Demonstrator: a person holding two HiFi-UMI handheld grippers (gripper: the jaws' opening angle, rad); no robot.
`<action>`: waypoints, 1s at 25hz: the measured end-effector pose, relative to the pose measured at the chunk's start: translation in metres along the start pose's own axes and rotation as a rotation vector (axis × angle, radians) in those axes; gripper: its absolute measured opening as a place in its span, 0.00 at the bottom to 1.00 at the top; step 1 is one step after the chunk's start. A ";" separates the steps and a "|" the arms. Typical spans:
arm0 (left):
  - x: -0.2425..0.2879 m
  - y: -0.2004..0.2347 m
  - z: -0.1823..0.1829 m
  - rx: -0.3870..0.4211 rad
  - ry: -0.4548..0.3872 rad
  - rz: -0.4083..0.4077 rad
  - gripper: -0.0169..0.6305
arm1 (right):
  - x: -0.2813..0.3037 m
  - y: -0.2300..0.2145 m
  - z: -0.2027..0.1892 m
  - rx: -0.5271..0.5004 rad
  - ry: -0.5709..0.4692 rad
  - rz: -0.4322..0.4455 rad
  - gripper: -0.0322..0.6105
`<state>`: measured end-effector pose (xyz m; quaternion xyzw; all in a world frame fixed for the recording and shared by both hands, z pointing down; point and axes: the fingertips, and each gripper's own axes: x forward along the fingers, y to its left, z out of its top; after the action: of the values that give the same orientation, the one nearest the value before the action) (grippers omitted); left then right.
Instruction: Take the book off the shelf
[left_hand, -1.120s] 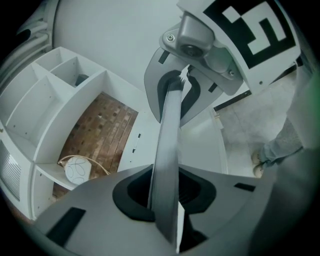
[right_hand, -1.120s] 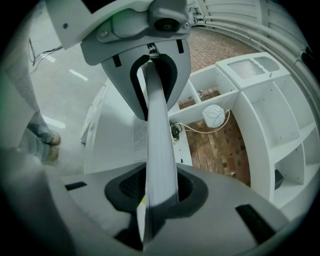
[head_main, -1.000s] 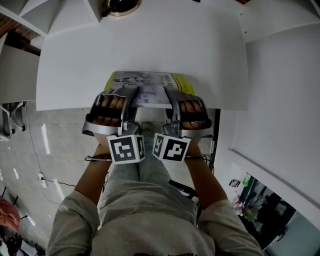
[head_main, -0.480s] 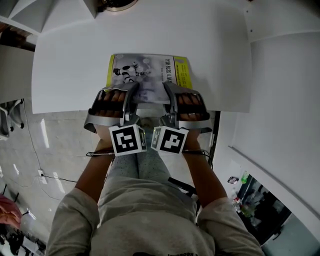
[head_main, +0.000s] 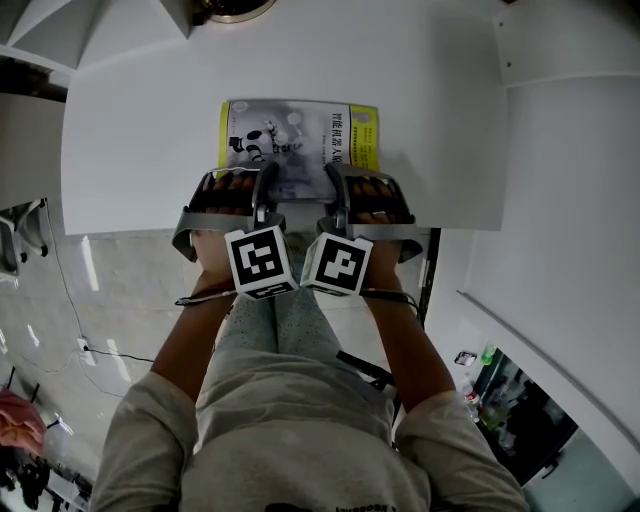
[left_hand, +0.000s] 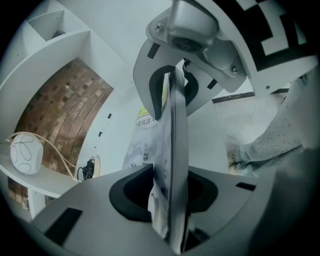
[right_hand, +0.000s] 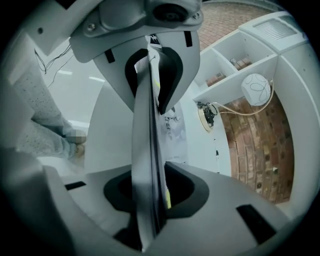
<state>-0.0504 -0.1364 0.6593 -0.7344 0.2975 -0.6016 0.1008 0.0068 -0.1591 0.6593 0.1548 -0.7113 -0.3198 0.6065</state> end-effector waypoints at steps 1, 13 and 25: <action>0.001 -0.002 -0.001 -0.001 0.005 -0.018 0.21 | 0.002 0.001 0.000 -0.006 0.007 0.009 0.21; 0.002 -0.023 -0.006 -0.048 0.032 -0.230 0.40 | 0.003 0.027 -0.003 0.014 0.022 0.211 0.36; -0.011 -0.035 -0.004 -0.060 0.018 -0.339 0.42 | -0.011 0.048 0.000 0.018 0.013 0.343 0.43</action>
<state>-0.0441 -0.1008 0.6689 -0.7714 0.1882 -0.6073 -0.0267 0.0169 -0.1167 0.6817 0.0385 -0.7262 -0.2045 0.6552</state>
